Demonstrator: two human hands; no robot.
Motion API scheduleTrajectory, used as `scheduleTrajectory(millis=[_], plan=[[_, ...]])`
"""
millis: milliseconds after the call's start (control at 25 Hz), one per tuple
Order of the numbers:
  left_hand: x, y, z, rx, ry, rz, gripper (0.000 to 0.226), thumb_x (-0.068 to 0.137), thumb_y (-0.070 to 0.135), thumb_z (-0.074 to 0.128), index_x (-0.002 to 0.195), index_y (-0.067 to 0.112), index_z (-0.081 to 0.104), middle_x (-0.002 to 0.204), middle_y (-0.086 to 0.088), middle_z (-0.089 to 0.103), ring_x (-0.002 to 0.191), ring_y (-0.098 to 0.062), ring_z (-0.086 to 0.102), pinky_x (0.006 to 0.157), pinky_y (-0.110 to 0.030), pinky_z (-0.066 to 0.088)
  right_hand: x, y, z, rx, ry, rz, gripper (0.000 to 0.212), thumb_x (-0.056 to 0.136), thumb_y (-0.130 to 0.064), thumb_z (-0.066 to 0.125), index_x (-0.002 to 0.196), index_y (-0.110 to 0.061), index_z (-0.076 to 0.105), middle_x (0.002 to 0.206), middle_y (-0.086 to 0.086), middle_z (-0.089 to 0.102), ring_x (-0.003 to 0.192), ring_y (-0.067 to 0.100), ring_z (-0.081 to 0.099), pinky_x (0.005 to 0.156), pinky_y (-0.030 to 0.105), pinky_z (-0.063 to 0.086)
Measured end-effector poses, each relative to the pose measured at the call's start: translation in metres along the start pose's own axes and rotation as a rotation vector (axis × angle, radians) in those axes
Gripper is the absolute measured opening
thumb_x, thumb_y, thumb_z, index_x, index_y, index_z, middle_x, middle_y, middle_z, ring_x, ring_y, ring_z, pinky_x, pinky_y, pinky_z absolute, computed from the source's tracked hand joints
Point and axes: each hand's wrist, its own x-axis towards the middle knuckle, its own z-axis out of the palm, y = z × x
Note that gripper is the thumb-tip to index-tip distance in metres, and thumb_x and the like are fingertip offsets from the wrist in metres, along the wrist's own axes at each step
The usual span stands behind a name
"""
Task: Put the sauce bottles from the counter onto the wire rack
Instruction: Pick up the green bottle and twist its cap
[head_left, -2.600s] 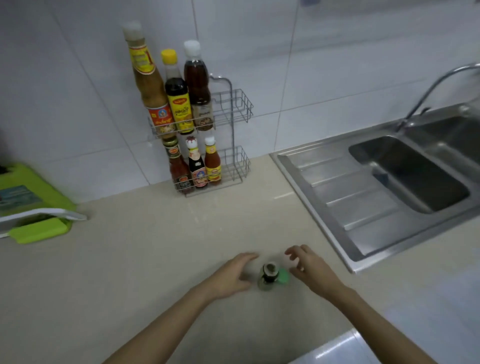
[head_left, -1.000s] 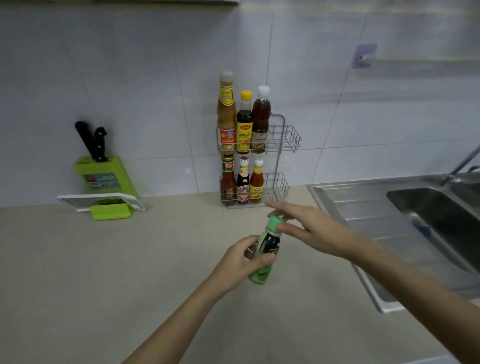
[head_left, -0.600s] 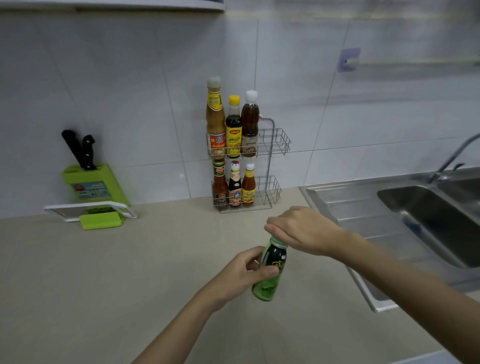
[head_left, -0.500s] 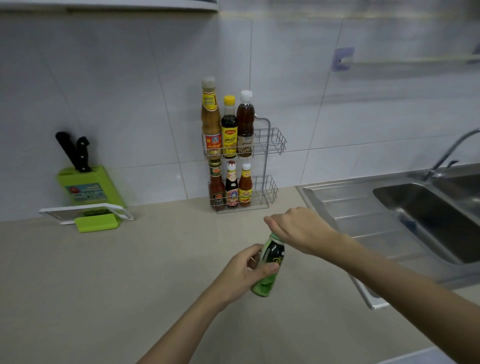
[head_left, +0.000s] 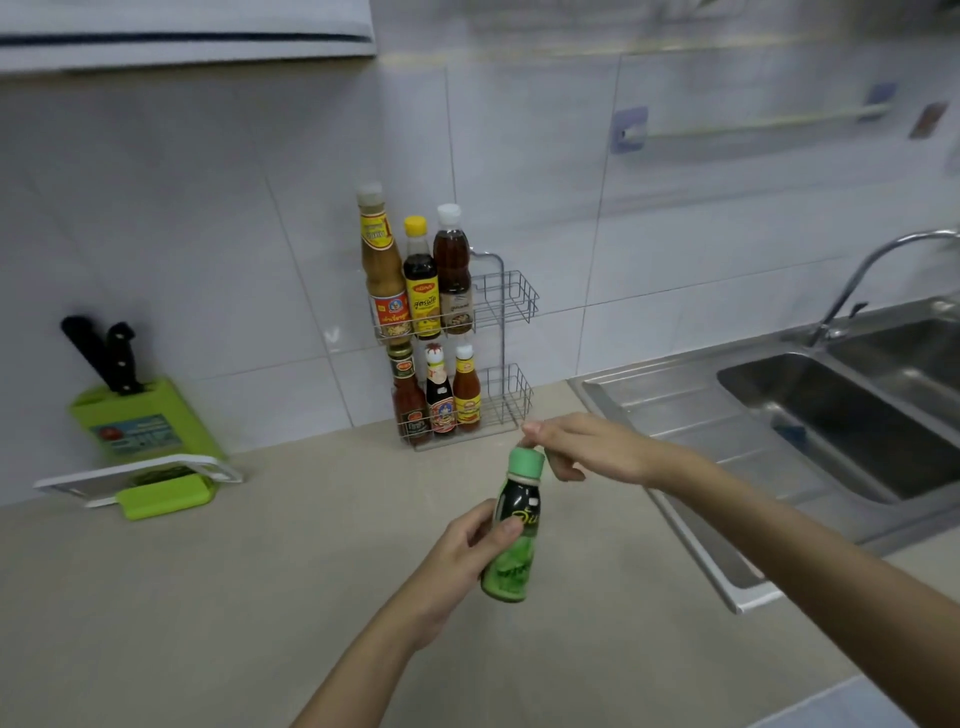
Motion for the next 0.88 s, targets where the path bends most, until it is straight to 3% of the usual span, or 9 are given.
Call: scheduleTrajectory(millis=[120,240,320,400,520,600,680,800,880], plan=[[-0.002,0.009,-0.005,-0.115,-0.058,-0.068,0.030,0.088,0.038,0.061,0.114,0.023,0.066,0.099,0.003,0.068,0.094,-0.012,0.063,0.089,-0.031,0.046,0.003,-0.005,0.007,-0.076,0.085,-0.202,0.037,0.096,-0.045,0.036,0.106,-0.021,0.062,0.082,-0.001,0.063,0.077,0.012,0.058,0.075,0.032,0.046],[0.001,0.007,-0.001,-0.074,-0.052,-0.061,0.033,0.088,0.039,0.060,0.115,0.020,0.063,0.096,0.005,0.067,0.093,-0.011,0.062,0.088,-0.029,0.046,0.012,-0.017,0.019,-0.376,0.200,-0.216,0.040,0.091,-0.037,0.026,0.096,-0.014,0.058,0.060,-0.006,0.050,0.066,0.021,0.058,0.064,0.037,0.044],[0.003,0.002,0.001,0.040,0.033,0.010,0.033,0.084,0.044,0.063,0.104,0.018,0.063,0.085,0.012,0.064,0.085,-0.005,0.060,0.078,-0.018,0.046,0.017,-0.015,0.015,-0.592,0.121,-0.030,0.025,0.081,-0.031,0.054,0.087,-0.007,0.049,0.058,0.007,0.054,0.055,0.036,0.058,0.046,0.035,0.038],[0.002,-0.002,-0.003,0.108,0.083,0.043,0.027,0.084,0.043,0.063,0.098,0.020,0.062,0.077,0.019,0.063,0.078,0.001,0.059,0.070,-0.011,0.044,0.026,-0.001,0.021,-0.599,0.064,0.098,0.042,0.063,-0.018,0.078,0.086,-0.004,0.046,0.058,0.013,0.058,0.043,0.033,0.055,0.037,0.028,0.030],[0.002,-0.003,-0.009,0.158,0.069,0.020,0.031,0.085,0.042,0.063,0.104,0.017,0.063,0.085,0.010,0.062,0.082,-0.005,0.059,0.076,-0.021,0.045,0.032,-0.005,0.034,-0.496,0.107,0.209,0.027,0.088,-0.012,0.052,0.111,-0.002,0.043,0.095,0.022,0.061,0.081,0.040,0.062,0.055,0.038,0.038],[0.009,-0.010,-0.011,0.501,0.207,0.058,0.038,0.084,0.045,0.063,0.111,0.019,0.061,0.094,0.002,0.060,0.086,-0.012,0.058,0.079,-0.030,0.046,0.041,0.009,0.040,-0.494,0.119,0.202,0.024,0.091,-0.011,0.047,0.113,-0.002,0.044,0.106,0.023,0.058,0.094,0.040,0.060,0.063,0.040,0.039],[0.014,-0.015,-0.010,0.776,0.336,0.075,0.039,0.084,0.048,0.061,0.115,0.023,0.059,0.099,-0.001,0.056,0.089,-0.016,0.057,0.080,-0.031,0.045,0.043,0.008,0.045,-0.624,0.000,0.200,0.025,0.092,-0.016,0.049,0.113,-0.003,0.047,0.102,0.022,0.059,0.092,0.038,0.060,0.067,0.039,0.042],[0.018,-0.016,-0.023,0.429,0.199,0.002,0.035,0.086,0.047,0.062,0.107,0.020,0.061,0.091,0.000,0.058,0.084,-0.014,0.058,0.079,-0.032,0.045,0.050,0.020,0.045,-0.460,0.047,0.100,0.049,0.097,-0.047,0.037,0.092,-0.003,0.057,0.080,0.014,0.059,0.074,0.026,0.057,0.062,0.035,0.037],[0.021,-0.014,-0.033,0.231,0.078,-0.066,0.032,0.086,0.046,0.064,0.098,0.016,0.062,0.085,0.002,0.057,0.080,-0.011,0.055,0.075,-0.029,0.042,0.052,0.023,0.045,-0.480,0.091,0.068,0.051,0.095,-0.050,0.038,0.080,-0.004,0.053,0.075,0.015,0.060,0.067,0.024,0.053,0.061,0.035,0.038]])
